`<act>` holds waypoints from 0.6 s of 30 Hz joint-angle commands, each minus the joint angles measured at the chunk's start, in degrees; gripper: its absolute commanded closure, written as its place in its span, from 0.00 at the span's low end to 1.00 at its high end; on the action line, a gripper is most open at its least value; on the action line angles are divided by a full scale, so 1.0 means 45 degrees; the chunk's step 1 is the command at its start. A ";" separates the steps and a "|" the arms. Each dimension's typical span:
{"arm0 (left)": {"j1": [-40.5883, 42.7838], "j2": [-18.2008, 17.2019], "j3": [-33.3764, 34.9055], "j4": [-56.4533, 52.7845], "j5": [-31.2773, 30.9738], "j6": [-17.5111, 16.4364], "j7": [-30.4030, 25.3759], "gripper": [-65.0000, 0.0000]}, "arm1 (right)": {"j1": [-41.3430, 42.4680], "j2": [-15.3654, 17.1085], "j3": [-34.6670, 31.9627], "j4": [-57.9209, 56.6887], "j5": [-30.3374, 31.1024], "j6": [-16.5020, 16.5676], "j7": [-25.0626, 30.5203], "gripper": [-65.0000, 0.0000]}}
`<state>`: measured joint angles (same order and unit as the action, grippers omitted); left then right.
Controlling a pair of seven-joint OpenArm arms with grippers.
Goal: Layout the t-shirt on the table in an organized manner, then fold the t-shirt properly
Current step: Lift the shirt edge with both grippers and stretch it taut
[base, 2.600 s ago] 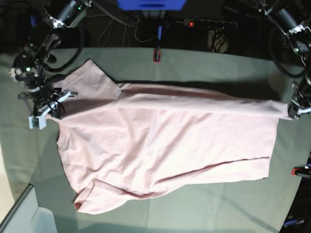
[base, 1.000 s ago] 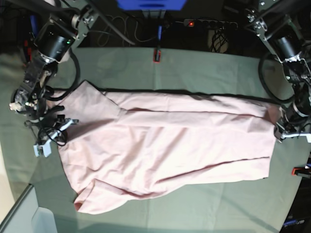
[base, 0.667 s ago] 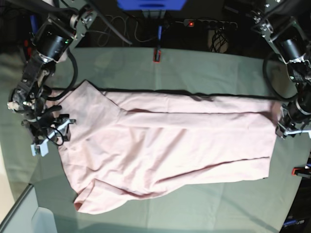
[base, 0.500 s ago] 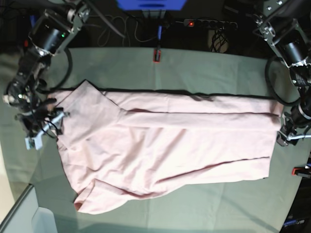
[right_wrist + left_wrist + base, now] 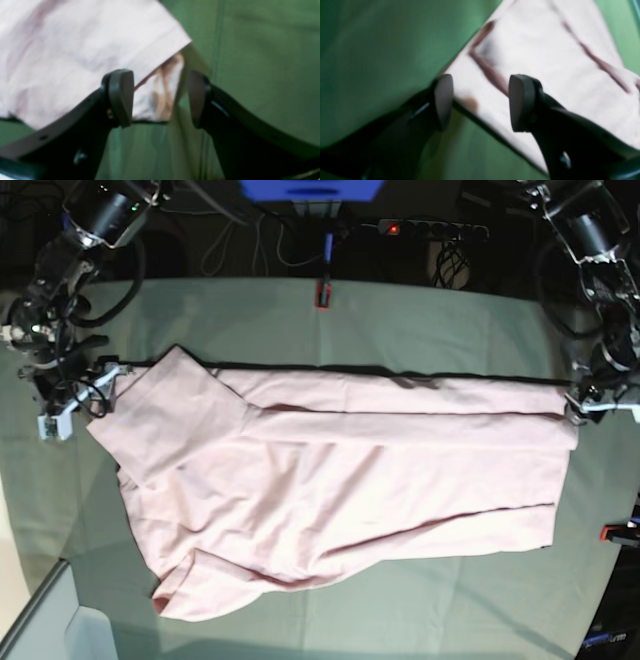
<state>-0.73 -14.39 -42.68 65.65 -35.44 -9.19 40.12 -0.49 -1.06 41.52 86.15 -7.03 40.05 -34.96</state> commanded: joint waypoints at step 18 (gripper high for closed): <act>-0.0531 -0.0562 -0.0001 -0.2036 -0.0124 -0.0175 -0.0954 0.83 | -0.0350 0.0128 0.0825 0.0265 0.0223 -0.0012 0.0316 0.47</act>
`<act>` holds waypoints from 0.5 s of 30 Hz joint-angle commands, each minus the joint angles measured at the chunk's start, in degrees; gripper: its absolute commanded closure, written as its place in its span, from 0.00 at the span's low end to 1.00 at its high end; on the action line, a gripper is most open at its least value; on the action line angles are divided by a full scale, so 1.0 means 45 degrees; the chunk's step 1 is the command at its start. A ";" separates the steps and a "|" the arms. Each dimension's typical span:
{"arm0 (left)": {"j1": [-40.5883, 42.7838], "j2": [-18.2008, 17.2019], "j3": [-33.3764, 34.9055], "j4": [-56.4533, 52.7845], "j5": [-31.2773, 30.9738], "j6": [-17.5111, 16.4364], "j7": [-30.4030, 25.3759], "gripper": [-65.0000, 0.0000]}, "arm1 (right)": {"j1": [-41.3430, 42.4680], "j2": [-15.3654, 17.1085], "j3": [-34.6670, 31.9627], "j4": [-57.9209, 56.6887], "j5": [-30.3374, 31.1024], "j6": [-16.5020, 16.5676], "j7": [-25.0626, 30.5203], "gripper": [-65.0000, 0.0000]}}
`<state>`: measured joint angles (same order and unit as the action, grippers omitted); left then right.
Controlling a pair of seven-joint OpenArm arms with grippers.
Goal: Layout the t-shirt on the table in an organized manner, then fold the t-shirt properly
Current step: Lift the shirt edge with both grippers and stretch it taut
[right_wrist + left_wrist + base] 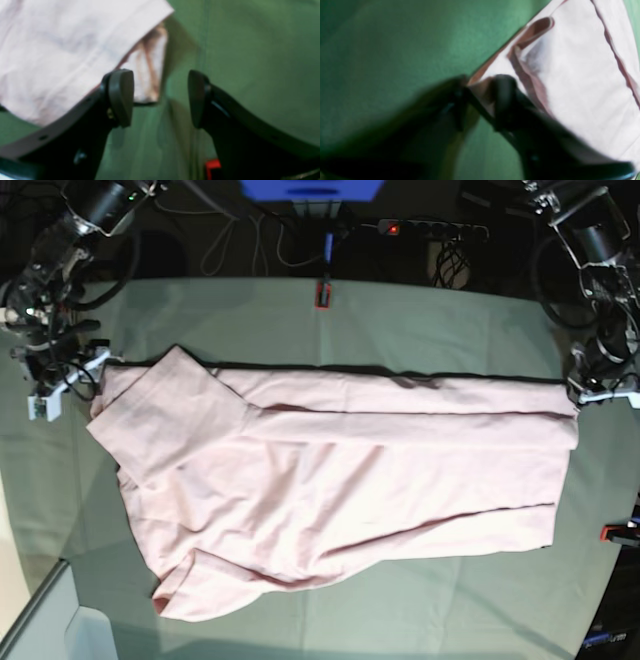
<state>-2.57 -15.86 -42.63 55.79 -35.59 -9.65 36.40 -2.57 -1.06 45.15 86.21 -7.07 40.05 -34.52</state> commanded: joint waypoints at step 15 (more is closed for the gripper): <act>-0.0103 -0.0237 -0.0011 0.0271 -0.0090 -0.0073 -0.0050 1.00 | 0.0424 0.0304 0.0273 -0.1547 0.0174 -0.0012 0.0258 0.46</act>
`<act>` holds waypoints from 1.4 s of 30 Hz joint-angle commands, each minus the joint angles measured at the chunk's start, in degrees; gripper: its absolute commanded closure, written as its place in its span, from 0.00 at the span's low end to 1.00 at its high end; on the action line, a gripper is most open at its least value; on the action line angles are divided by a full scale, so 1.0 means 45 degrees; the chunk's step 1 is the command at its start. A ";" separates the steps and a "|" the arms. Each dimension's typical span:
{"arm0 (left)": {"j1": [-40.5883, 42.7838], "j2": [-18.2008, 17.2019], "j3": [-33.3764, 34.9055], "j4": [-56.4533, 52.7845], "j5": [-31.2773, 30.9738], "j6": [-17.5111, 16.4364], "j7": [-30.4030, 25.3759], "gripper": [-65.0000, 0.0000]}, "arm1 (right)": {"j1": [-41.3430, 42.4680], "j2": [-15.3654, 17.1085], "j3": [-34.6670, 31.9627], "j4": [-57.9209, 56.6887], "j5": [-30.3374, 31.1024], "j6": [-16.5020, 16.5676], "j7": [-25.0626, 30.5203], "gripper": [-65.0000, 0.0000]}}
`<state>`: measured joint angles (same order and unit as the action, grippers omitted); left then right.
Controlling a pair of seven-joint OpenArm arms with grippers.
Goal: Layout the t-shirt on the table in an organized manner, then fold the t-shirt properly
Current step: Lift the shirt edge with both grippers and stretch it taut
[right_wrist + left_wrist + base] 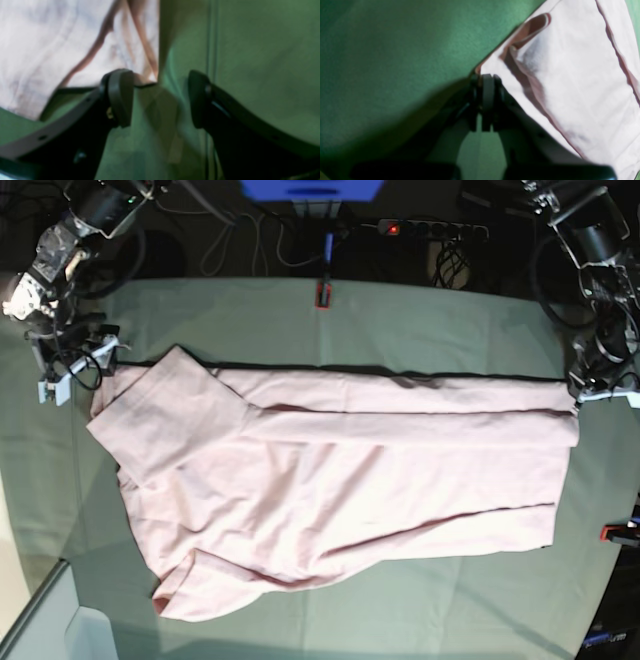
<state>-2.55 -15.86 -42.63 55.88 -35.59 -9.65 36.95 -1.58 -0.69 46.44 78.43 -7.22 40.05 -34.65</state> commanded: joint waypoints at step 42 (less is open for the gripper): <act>-0.0128 -0.0237 -0.0031 0.0291 -0.0149 -0.0034 -0.0133 1.00 | 0.0167 0.0514 0.0064 0.0045 0.0228 -0.0012 0.0150 1.00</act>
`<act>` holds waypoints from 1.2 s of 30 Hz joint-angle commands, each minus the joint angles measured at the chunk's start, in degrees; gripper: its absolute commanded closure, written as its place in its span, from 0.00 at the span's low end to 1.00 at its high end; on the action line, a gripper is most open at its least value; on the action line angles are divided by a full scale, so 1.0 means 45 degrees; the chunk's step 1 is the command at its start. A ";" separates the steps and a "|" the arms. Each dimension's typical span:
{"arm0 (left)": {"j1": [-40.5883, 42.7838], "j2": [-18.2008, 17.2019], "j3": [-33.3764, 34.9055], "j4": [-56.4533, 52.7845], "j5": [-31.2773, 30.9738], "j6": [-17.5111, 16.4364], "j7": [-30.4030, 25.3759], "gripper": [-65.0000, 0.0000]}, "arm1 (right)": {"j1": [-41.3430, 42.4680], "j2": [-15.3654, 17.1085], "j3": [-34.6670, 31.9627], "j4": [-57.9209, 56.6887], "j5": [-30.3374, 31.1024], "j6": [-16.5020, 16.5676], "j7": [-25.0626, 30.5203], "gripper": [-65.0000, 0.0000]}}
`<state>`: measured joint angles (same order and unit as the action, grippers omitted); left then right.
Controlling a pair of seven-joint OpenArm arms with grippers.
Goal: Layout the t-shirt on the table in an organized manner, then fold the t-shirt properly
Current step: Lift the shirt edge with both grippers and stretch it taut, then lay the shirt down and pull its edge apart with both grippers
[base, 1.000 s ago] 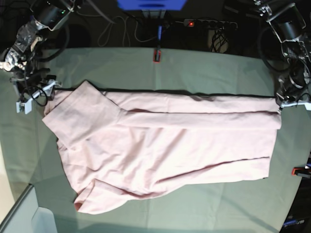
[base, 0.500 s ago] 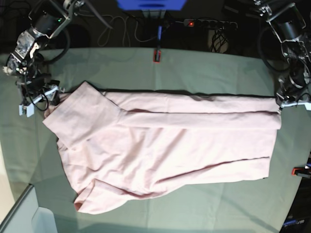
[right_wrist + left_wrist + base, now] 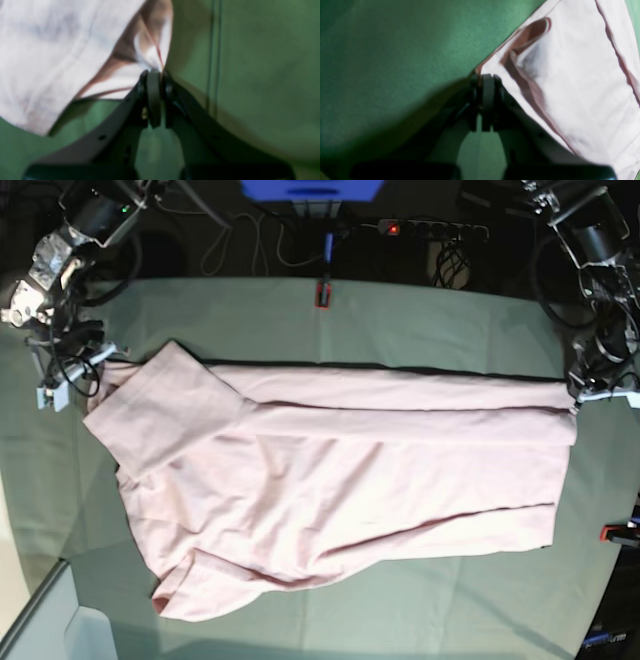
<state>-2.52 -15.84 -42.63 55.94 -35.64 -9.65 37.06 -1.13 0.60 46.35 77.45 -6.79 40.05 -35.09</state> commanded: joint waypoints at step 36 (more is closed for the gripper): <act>-0.2535 -0.1394 0.0009 0.2875 0.0896 -0.0014 0.3633 1.00 | 0.3327 0.1048 -0.2006 0.3800 -0.2018 -0.0012 -0.4031 1.00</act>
<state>-13.30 -20.64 -42.02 67.68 -32.34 -10.13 55.24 12.99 4.05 36.80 92.99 -14.59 40.71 -53.65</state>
